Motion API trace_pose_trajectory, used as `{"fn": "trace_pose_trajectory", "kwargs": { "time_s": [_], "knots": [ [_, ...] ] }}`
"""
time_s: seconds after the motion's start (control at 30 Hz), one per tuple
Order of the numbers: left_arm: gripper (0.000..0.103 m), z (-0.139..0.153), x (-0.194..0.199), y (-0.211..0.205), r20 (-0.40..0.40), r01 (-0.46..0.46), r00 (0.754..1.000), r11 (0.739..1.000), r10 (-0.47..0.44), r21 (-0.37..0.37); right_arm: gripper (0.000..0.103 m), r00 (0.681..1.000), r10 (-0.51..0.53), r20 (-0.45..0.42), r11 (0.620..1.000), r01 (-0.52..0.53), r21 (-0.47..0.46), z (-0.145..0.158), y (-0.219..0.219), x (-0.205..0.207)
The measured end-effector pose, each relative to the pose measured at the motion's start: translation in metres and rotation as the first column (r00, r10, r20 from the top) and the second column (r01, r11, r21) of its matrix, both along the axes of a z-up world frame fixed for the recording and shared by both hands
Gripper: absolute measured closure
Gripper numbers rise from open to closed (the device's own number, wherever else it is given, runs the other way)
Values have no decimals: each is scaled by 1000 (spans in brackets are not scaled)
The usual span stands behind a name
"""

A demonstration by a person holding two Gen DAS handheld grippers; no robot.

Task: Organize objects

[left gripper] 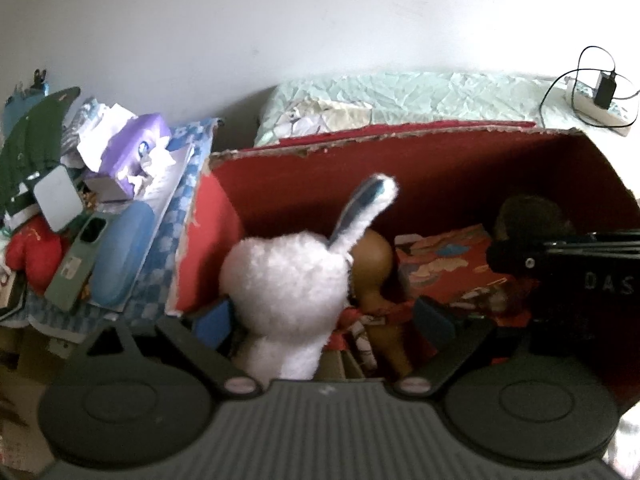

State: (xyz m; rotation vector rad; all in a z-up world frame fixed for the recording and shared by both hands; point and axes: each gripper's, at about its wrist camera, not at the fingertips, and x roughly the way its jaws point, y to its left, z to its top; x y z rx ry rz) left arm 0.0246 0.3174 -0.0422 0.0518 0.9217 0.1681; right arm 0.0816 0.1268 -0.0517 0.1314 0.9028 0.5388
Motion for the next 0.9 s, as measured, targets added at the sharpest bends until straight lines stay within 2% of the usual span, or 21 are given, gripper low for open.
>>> {"fn": "trace_pose_trajectory", "kwargs": {
  "time_s": [0.17, 0.9],
  "knots": [
    [8, -1, 1, 4, -4, -17, 1000, 1000, 17, -26, 63, 1000, -3, -3, 1000, 3, 8, 0, 0, -1],
    [8, -1, 1, 4, -1, -36, 999, 999, 36, -12, 63, 999, 21, 40, 999, -20, -30, 2, 6, -6]
  ]
}}
